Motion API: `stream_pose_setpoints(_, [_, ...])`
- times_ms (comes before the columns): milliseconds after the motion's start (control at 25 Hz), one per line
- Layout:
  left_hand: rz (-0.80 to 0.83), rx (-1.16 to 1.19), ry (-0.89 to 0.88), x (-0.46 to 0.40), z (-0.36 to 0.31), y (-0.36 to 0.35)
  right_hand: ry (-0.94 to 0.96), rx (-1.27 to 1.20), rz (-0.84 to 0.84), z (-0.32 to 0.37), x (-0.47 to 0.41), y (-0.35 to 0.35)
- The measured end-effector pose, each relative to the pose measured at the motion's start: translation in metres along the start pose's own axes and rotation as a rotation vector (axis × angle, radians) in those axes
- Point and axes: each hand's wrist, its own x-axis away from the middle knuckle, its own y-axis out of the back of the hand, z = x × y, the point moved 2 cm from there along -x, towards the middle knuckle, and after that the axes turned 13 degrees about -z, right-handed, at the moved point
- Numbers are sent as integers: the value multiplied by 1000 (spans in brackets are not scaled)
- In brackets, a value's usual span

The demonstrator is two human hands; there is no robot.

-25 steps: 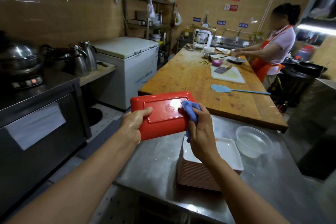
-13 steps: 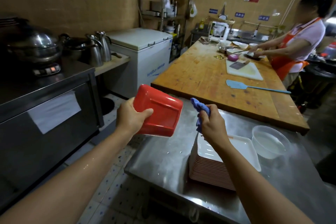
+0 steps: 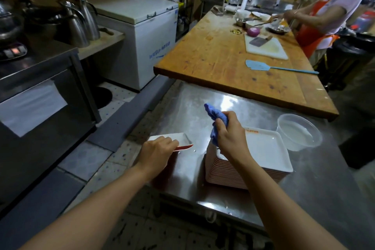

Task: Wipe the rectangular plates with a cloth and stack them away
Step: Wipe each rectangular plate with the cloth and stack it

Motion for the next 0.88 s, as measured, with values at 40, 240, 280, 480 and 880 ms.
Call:
stream_pose_setpoints(40, [18,-15,-24,2,0,-7,2,-8,-1,-2,0,-1])
stream_pose_setpoints(240, [94,-35,-91,28,0,-37,-20,-25,-11,-11,-3,-1])
stream_pose_setpoints(280, [114,-32,-98,33,1,-42,-32,-24,-13,-13,-3,0])
stream_pose_setpoints(480, [248,4,-82,47,3,-59,-83,1,-36,-22,-5,11])
stream_pose_setpoints(880, [546,-12,26,65,8,-96,-157,20,-111,-50,-6,44])
